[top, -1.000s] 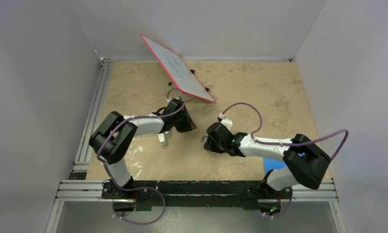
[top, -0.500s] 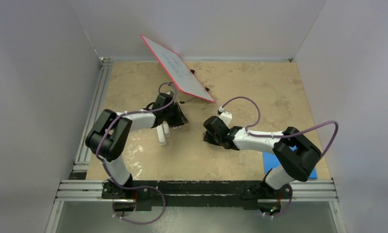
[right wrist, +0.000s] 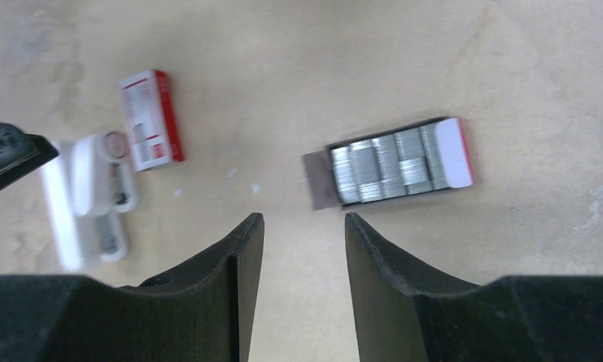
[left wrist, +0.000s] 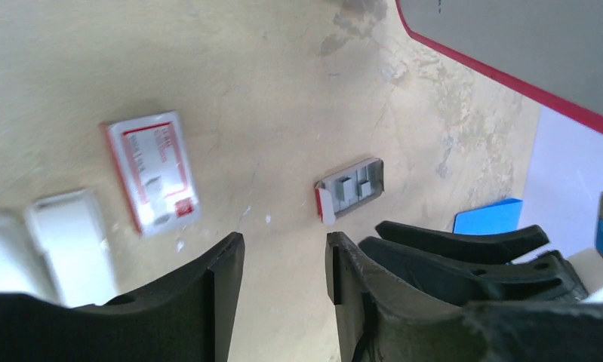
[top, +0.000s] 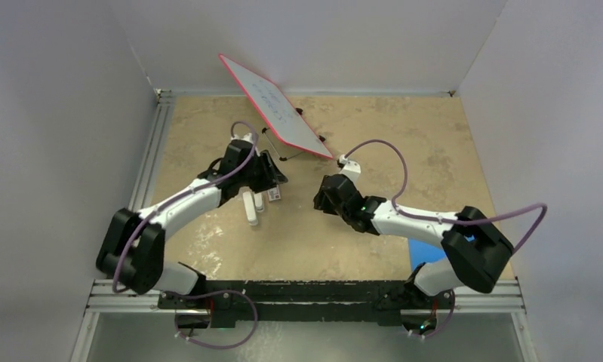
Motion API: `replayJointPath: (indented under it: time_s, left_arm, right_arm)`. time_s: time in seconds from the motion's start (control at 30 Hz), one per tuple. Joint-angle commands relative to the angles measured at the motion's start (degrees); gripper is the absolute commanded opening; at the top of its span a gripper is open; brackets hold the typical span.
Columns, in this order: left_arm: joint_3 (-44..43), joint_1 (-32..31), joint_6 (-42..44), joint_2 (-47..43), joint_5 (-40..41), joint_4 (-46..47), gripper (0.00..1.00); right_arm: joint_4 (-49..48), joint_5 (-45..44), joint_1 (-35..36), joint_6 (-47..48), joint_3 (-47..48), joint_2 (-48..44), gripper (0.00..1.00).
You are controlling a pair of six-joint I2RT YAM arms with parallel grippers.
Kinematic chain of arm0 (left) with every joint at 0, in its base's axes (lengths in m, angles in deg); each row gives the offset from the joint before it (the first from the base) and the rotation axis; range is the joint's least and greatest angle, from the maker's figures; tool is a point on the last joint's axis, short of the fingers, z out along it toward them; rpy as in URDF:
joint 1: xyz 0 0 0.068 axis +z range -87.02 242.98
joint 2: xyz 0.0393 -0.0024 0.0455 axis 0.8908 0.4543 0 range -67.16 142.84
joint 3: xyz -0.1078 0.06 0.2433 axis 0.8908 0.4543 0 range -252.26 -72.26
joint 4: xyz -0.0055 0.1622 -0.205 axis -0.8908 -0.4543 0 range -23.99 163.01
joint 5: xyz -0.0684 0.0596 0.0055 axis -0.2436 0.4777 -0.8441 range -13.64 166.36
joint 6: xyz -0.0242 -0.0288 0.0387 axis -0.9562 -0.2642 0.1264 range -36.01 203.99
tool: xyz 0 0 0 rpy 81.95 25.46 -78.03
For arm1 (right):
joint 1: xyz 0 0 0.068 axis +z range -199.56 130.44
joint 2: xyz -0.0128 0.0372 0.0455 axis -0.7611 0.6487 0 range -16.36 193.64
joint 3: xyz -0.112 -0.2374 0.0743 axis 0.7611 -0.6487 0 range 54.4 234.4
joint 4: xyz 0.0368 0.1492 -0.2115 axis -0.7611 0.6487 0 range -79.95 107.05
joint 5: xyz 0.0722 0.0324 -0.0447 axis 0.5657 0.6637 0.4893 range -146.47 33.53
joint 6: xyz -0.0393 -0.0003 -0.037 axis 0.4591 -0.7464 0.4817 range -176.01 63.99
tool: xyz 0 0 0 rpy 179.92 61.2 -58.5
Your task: Load the staples into the stapler
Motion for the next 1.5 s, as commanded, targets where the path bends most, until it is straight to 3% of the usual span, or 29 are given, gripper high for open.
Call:
replayJointPath:
  time_s: [0.0,0.17,0.4,0.53,0.63,0.73,1.03,1.2,1.47]
  left_arm:
    - [3.94,0.31,-1.94,-9.85,10.49,-9.54,0.45]
    - [6.90,0.31,-7.41,-21.04,22.82,-19.39,0.48]
    - [4.57,0.31,-7.98,-36.01,32.50,-29.13,0.55]
    - [1.18,0.31,-5.80,-38.97,36.91,-33.08,0.61]
    - [-1.35,0.31,-4.67,-39.58,39.52,-36.10,0.61]
    - [-1.59,0.31,-2.33,-41.89,41.24,-35.58,0.61]
    - [-2.93,0.31,-4.54,-45.47,46.94,-39.18,0.62]
    - [-2.96,0.32,-4.84,-47.24,48.95,-40.26,0.62]
    - [-3.36,0.31,-4.82,-45.01,47.92,-40.25,0.67]
  right_arm:
    - [-3.69,-1.14,3.47,2.93,-0.89,-5.18,0.47]
    - [-3.54,-5.11,9.63,1.83,1.59,-5.75,0.49]
    - [-2.16,-11.07,17.31,2.83,8.36,-1.13,0.55]
    - [-0.58,-14.13,22.37,2.66,14.11,5.82,0.60]
    - [0.61,-16.58,26.43,2.82,19.01,10.57,0.71]
    - [1.82,-18.11,28.94,2.49,23.53,15.58,0.76]
    - [12.27,-19.80,29.65,0.94,39.20,31.10,0.63]
    - [16.48,-20.88,28.16,-0.42,43.89,35.11,0.57]
    - [16.43,-21.19,25.43,2.57,47.42,37.98,0.56]
